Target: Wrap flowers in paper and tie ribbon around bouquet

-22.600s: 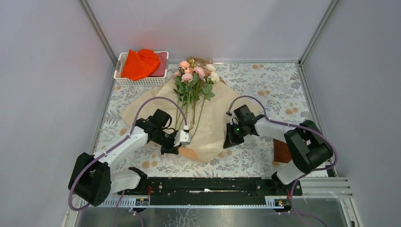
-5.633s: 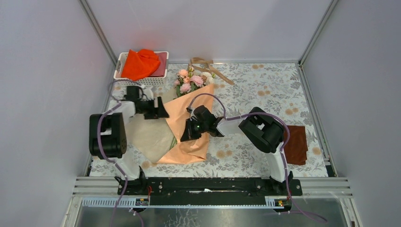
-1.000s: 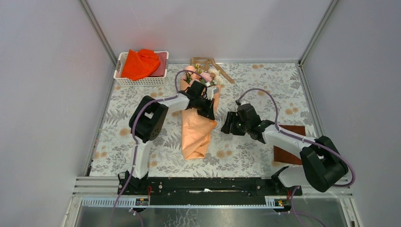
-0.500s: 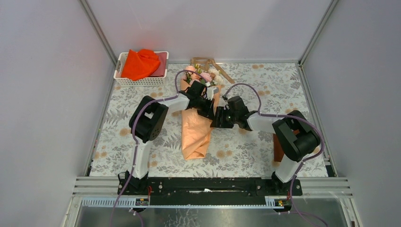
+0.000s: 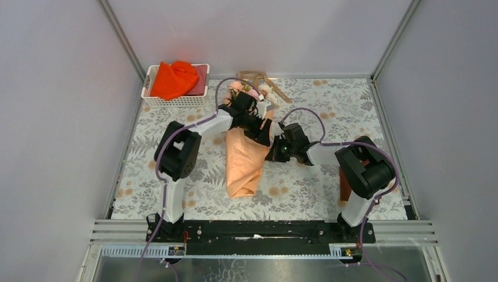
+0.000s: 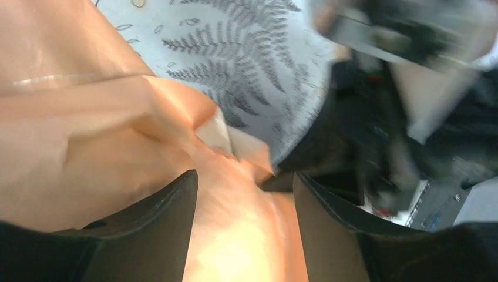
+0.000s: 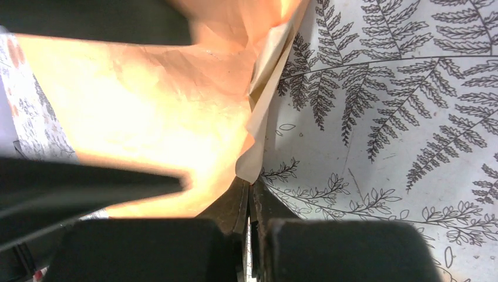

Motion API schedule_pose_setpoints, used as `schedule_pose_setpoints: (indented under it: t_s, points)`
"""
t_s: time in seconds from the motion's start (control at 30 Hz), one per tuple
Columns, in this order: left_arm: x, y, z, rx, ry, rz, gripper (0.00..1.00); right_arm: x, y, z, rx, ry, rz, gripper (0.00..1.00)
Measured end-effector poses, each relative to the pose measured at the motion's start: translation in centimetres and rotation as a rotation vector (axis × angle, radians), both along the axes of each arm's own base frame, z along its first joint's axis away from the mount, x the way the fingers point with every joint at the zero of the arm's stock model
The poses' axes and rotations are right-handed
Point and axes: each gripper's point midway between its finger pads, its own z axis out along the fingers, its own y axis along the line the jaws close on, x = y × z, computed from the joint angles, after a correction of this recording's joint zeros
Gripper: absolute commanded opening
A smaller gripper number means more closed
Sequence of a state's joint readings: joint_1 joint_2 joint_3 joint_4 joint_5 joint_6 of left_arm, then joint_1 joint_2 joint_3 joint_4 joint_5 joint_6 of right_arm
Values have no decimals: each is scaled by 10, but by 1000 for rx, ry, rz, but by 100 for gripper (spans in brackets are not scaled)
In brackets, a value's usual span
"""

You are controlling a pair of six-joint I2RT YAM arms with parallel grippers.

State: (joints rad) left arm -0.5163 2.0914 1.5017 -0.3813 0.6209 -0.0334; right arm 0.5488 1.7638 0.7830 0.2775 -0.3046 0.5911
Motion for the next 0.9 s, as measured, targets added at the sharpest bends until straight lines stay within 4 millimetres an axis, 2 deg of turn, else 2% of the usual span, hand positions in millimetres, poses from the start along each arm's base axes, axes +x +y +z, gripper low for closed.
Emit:
schedule_pose_setpoints:
  t_s: [0.07,0.1,0.2,0.27,0.33,0.5,0.6,0.77,0.9]
  points:
    - [-7,5,24,-4,-42,-45,67,0,0,0,8,2,-8,0]
    - [-12,8,39,-10,-78,-74,62,0,-1,-1,12,2,-13,0]
    - [-28,19,85,-27,-233,-162,32,1,-1,0,25,4,-24,0]
    - [-42,25,98,-16,-297,-201,22,1,-1,0,30,4,-30,0]
    - [-59,31,89,29,-339,-248,20,1,0,0,37,5,-35,0]
    - [-104,47,9,219,-273,-360,19,2,0,-1,58,11,-48,0]
    - [-131,54,-21,312,-257,-440,19,4,0,-1,76,16,-59,0]
    - [-167,39,-30,353,-381,-590,21,5,1,-1,99,23,-78,0]
    - [-187,32,-37,378,-466,-678,22,6,1,-1,107,25,-88,0]
